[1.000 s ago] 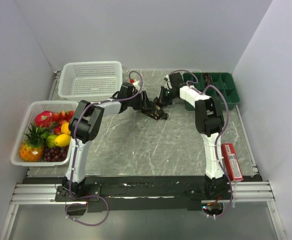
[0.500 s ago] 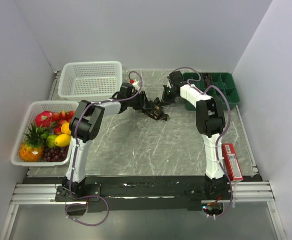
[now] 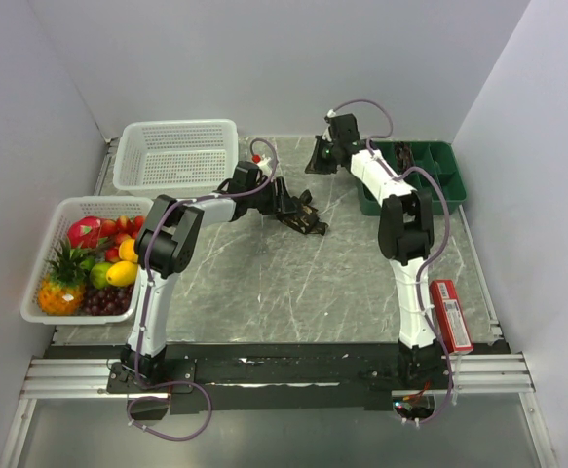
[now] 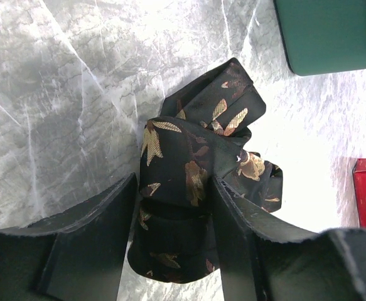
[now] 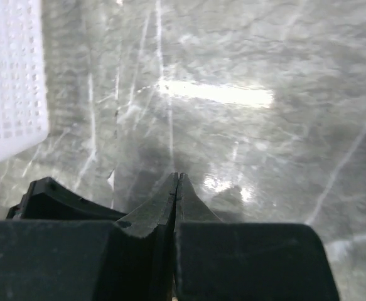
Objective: Roll the ties
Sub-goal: Roll the tie at the center of the board.
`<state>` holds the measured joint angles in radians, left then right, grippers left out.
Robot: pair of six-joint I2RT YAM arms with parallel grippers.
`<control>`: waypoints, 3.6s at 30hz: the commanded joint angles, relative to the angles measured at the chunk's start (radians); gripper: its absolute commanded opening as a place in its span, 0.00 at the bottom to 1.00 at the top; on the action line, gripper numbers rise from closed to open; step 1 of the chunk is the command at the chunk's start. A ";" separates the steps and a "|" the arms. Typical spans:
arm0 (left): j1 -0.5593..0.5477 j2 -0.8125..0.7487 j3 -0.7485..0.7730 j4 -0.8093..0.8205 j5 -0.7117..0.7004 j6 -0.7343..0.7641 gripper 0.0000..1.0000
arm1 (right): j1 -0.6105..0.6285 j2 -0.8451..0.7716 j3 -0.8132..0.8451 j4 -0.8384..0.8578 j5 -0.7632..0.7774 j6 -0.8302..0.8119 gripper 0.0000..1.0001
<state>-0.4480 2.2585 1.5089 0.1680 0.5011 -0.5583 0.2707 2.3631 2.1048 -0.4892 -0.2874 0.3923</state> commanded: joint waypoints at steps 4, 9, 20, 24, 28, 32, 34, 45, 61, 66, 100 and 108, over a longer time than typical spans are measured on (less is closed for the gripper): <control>-0.001 0.021 0.011 -0.001 0.011 0.017 0.59 | 0.025 0.036 -0.003 -0.032 -0.073 -0.024 0.00; 0.000 0.024 0.017 -0.004 0.016 0.018 0.59 | 0.038 0.036 -0.025 -0.115 -0.053 -0.036 0.00; -0.001 0.032 0.007 0.018 0.025 0.005 0.59 | 0.051 -0.027 -0.178 -0.115 -0.042 -0.052 0.00; -0.001 0.035 0.005 0.022 0.034 0.006 0.58 | 0.051 -0.059 -0.244 -0.086 -0.065 -0.047 0.00; -0.001 0.045 0.004 0.048 0.071 -0.006 0.51 | 0.051 -0.079 -0.256 -0.083 -0.105 -0.044 0.00; -0.001 0.053 -0.003 0.074 0.125 -0.014 0.29 | 0.048 -0.087 -0.258 -0.074 -0.101 -0.036 0.00; -0.001 0.053 -0.003 0.076 0.140 -0.006 0.20 | 0.044 -0.091 -0.258 -0.068 -0.090 -0.033 0.00; -0.004 -0.001 -0.069 0.077 0.080 0.023 0.09 | 0.001 -0.366 -0.563 0.219 -0.016 0.051 0.00; -0.026 -0.024 -0.119 0.080 -0.012 -0.037 0.17 | 0.039 -0.435 -0.802 0.320 -0.177 0.077 0.00; -0.027 -0.028 -0.118 0.082 -0.012 -0.038 0.27 | 0.065 -0.380 -0.784 0.266 -0.145 0.043 0.00; -0.027 0.073 -0.162 0.318 0.295 -0.296 0.20 | 0.065 -0.274 -0.732 0.162 -0.093 0.013 0.00; -0.023 0.004 -0.229 0.404 0.263 -0.301 0.01 | 0.016 -0.493 -0.912 0.401 -0.204 0.069 0.29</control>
<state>-0.4271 2.3066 1.3270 0.5564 0.7441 -0.8673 0.3248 2.0094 1.3319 -0.2359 -0.4427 0.4393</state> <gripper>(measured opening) 0.147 0.024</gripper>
